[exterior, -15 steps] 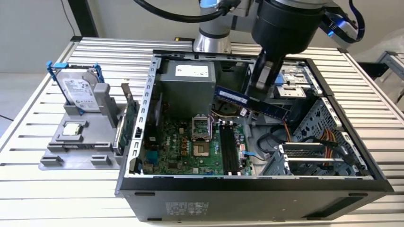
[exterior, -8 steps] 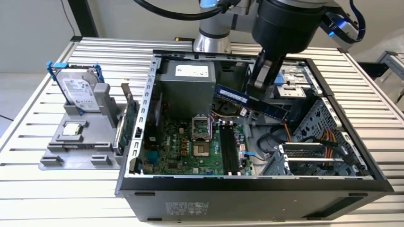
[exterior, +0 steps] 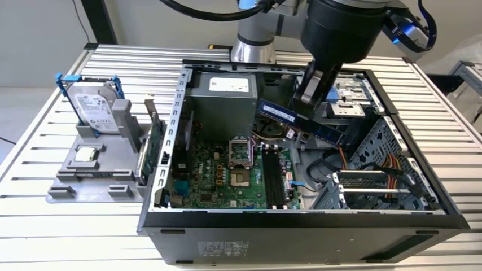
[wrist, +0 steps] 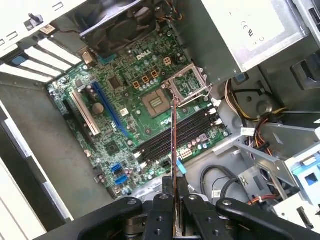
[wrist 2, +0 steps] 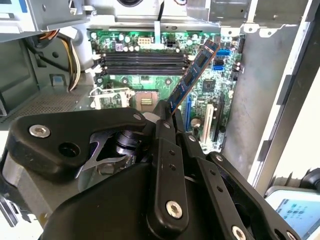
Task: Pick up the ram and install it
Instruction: 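Insert the ram into the slot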
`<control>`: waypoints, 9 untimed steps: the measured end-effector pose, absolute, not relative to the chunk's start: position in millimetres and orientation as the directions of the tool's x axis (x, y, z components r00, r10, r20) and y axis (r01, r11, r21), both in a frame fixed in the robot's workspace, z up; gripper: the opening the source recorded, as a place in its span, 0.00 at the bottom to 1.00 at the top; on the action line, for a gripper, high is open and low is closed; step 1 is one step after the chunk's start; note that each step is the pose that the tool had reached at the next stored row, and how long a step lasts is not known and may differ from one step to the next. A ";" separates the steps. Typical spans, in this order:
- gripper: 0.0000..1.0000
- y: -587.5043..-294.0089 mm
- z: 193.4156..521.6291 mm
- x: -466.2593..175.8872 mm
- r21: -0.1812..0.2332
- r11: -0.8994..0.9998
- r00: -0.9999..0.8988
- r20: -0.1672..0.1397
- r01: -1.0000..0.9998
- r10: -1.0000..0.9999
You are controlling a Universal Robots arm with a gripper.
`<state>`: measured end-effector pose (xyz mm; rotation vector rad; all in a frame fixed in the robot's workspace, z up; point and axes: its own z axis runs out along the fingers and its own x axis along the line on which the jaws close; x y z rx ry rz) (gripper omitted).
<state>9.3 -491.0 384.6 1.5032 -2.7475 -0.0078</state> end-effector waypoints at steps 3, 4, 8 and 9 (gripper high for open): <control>0.00 -491.0 384.7 9.3 0.009 0.555 -0.555 0.006 -0.832 -0.832; 0.00 -491.0 384.8 9.3 0.009 0.560 -0.560 0.006 -0.828 -0.828; 0.00 -491.0 384.8 9.3 0.009 0.583 -0.583 0.006 -0.812 -0.813; 0.00 -491.0 384.8 9.2 0.009 0.589 -0.589 0.006 -0.808 -0.808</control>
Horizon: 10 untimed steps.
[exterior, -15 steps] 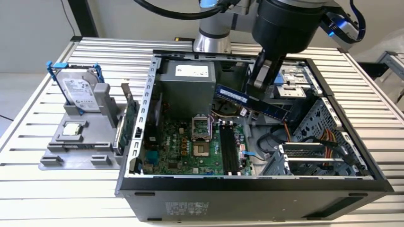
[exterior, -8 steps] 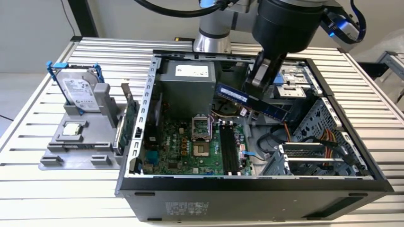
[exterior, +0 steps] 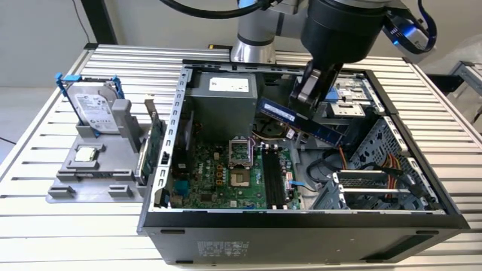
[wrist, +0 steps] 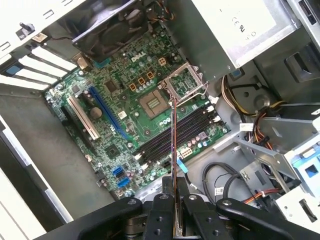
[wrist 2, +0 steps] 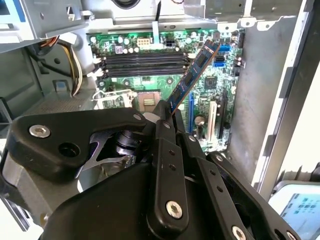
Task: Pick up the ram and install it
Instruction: 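Insert the ram into the slot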
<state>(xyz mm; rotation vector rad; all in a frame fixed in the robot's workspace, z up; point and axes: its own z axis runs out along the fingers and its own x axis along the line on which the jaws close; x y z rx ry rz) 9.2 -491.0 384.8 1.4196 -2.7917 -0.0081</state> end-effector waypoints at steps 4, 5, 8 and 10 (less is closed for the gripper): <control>0.00 -490.9 384.8 9.3 0.009 0.615 -0.615 0.006 -0.788 -0.788; 0.00 -490.9 384.8 9.3 0.009 0.622 -0.622 0.006 -0.783 -0.783; 0.00 -491.0 384.7 9.3 0.009 0.641 -0.641 0.006 -0.767 -0.767; 0.00 -491.0 384.7 9.2 0.009 0.653 -0.653 0.006 -0.758 -0.758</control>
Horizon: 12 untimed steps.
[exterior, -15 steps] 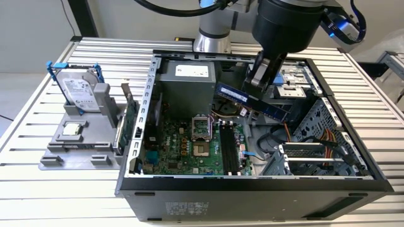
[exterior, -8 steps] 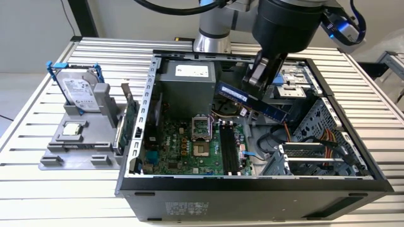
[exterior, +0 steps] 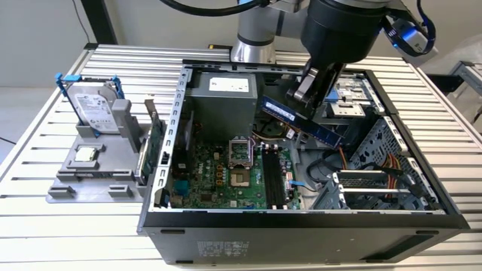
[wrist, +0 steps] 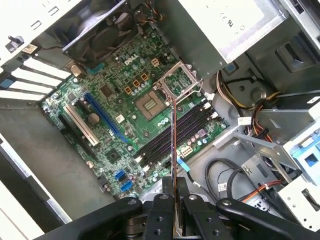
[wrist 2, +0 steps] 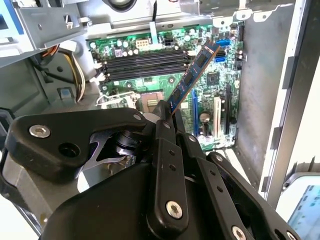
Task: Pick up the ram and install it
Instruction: 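Insert the ram into the slot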
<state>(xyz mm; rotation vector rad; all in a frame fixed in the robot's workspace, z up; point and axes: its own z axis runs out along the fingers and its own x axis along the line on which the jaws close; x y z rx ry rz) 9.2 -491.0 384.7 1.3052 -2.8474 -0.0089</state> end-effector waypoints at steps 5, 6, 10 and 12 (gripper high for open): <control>0.00 -491.0 384.8 9.3 0.009 0.674 -0.674 0.006 -0.739 -0.739; 0.00 -491.0 384.8 9.3 0.009 0.676 -0.676 0.006 -0.737 -0.737; 0.00 -491.0 384.8 9.2 0.009 0.677 -0.677 0.006 -0.736 -0.736; 0.00 -491.0 384.8 9.3 0.009 0.678 -0.678 0.006 -0.735 -0.735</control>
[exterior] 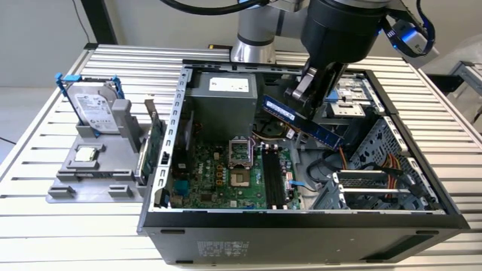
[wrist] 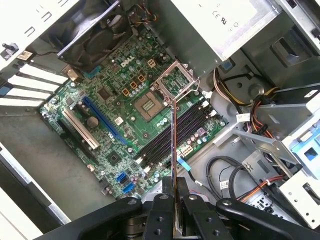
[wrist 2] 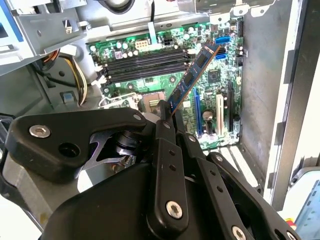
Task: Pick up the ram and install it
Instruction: 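Insert the ram into the slot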
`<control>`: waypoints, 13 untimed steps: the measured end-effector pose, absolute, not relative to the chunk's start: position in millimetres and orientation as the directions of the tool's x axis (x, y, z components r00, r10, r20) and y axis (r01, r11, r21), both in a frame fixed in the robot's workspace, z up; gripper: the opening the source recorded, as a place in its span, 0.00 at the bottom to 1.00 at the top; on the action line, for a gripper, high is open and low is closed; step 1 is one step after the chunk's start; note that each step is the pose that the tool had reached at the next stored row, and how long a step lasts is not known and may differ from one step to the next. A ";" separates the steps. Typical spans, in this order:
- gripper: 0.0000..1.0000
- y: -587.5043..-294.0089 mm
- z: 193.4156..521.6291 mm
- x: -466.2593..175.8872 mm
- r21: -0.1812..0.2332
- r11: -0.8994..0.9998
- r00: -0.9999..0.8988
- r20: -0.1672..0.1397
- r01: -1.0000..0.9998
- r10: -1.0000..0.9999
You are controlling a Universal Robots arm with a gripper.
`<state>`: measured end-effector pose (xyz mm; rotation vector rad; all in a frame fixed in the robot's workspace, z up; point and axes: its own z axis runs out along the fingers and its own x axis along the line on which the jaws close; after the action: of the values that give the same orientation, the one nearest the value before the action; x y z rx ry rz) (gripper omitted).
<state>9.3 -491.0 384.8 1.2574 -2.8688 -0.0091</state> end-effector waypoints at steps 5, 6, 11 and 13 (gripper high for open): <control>0.00 -491.0 384.8 9.2 0.009 0.679 -0.679 0.006 -0.734 -0.734; 0.00 -491.0 384.8 9.3 0.009 0.681 -0.681 0.006 -0.732 -0.732; 0.00 -491.0 384.8 9.2 0.009 0.709 -0.709 0.006 -0.705 -0.705; 0.00 -491.0 384.7 9.2 0.009 0.727 -0.727 0.006 -0.687 -0.687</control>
<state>9.2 -491.0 384.7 1.1576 -2.9108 -0.0097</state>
